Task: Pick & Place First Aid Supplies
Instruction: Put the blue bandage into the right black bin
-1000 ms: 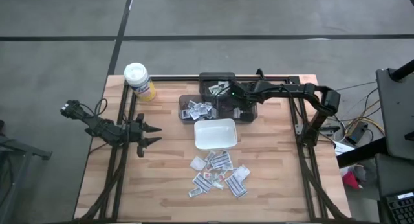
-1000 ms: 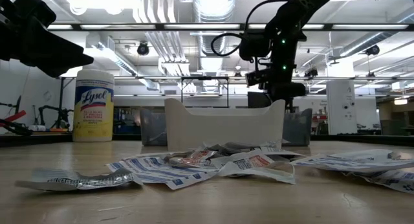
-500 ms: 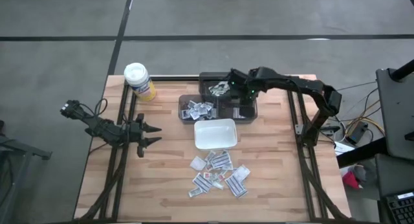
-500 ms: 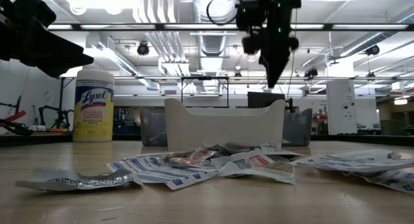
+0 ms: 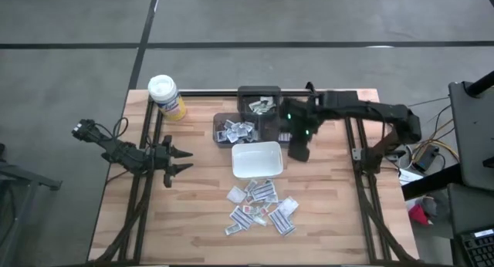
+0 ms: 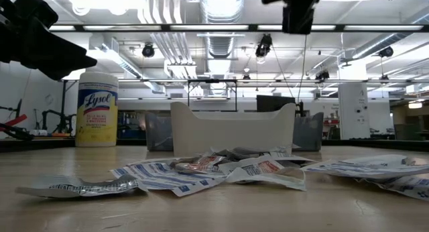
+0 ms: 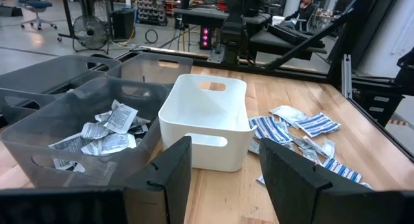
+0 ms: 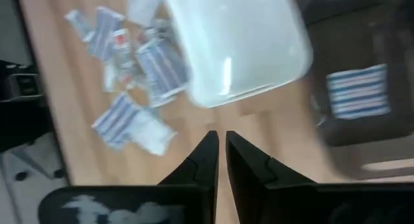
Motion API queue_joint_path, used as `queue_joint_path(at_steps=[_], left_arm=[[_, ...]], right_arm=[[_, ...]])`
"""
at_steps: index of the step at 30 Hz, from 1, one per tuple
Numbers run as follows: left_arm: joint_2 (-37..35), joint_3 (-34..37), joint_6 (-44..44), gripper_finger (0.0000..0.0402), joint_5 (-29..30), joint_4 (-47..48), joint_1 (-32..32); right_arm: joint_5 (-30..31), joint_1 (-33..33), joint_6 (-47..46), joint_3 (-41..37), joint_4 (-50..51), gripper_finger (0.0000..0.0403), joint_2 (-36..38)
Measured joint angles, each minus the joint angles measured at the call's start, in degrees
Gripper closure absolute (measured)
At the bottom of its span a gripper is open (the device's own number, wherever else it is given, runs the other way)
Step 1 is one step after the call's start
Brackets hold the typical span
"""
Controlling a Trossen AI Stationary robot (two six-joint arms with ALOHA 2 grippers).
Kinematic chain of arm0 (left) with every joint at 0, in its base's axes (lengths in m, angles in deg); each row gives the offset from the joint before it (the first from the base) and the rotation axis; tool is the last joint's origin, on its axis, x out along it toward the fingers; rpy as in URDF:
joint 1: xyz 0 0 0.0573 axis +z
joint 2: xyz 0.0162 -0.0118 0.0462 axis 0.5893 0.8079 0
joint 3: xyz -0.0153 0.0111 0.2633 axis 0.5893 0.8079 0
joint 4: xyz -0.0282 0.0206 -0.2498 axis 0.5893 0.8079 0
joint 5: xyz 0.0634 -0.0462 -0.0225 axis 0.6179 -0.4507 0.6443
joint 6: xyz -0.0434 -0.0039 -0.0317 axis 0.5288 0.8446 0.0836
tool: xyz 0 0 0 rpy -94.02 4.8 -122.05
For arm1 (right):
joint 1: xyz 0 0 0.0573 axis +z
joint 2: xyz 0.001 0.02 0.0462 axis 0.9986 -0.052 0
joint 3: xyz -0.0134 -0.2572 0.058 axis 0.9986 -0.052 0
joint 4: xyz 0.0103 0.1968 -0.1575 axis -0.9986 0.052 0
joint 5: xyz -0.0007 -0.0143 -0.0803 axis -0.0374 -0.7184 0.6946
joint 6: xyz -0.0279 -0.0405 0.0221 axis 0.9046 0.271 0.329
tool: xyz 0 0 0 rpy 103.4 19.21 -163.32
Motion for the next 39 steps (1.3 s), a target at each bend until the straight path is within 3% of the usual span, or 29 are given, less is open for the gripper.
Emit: queue_joint_path(at_steps=[6,17,28,39], left_arm=[[0.0,0.0,0.0,0.0225,0.0,0.0,0.0],[0.0,0.0,0.0,0.0225,0.0,0.0,0.0],[0.0,0.0,0.0,0.0225,0.0,0.0,0.0],[0.0,0.0,0.0,0.0225,0.0,-0.6,0.0]], right_arm=[[1.1,12.0,-11.6,-0.1,-2.2,0.0377,0.7],[12.8,29.3,-24.0,-0.3,-10.4,0.0375,0.0],[13.8,31.5,-28.5,-0.4,-14.6,0.0374,-0.9],[13.7,31.5,-29.7,-0.5,-15.1,0.0371,-6.4]])
